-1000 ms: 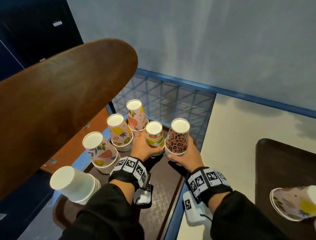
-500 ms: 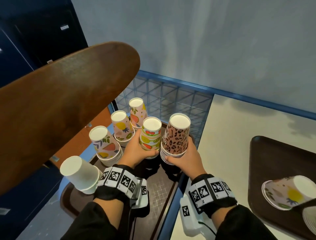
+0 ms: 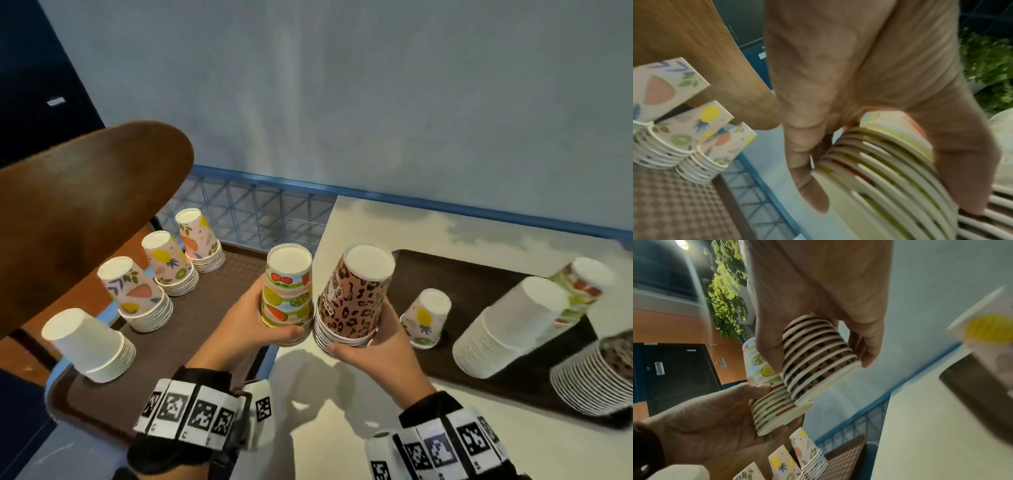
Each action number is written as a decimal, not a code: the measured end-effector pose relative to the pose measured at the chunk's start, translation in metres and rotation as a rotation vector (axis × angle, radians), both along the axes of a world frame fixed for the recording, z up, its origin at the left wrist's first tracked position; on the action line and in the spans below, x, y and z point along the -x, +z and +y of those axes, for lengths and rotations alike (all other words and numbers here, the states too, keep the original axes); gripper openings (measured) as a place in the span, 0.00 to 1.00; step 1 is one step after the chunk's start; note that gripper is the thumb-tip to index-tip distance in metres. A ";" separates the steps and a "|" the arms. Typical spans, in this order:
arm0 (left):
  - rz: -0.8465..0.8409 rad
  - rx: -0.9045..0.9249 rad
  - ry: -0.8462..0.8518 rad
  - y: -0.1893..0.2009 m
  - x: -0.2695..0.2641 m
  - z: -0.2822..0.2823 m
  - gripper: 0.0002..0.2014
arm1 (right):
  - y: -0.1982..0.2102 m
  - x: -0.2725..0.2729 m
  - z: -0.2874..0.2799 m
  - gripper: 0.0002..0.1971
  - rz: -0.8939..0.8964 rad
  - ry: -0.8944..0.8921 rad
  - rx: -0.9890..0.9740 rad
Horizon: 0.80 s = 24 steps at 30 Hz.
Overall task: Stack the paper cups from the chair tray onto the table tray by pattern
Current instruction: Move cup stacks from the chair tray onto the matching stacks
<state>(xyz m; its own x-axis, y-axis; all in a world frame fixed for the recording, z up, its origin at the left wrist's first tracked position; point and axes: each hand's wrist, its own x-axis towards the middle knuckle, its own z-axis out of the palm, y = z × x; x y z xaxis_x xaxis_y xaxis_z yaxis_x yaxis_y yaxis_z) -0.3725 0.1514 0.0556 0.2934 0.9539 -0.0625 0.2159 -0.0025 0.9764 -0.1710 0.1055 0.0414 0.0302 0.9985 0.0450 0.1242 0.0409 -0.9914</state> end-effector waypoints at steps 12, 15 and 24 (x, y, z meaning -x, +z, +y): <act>0.017 -0.046 -0.209 0.022 -0.182 -0.079 0.39 | 0.020 -0.169 -0.111 0.38 -0.154 -0.229 -0.003; 0.008 -0.061 -0.227 0.027 -0.221 -0.093 0.38 | 0.030 -0.205 -0.133 0.37 -0.142 -0.261 -0.015; -0.071 -0.159 -0.234 0.071 -0.324 -0.089 0.36 | 0.033 -0.284 -0.174 0.42 -0.092 -0.485 0.006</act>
<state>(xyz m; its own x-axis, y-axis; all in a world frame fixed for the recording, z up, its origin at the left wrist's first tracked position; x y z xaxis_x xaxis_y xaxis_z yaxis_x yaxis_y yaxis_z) -0.0488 0.0623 0.1270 0.5049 0.8560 0.1109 0.1222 -0.1981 0.9725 0.1126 -0.0688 0.0740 0.4878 0.8706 0.0638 0.2146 -0.0488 -0.9755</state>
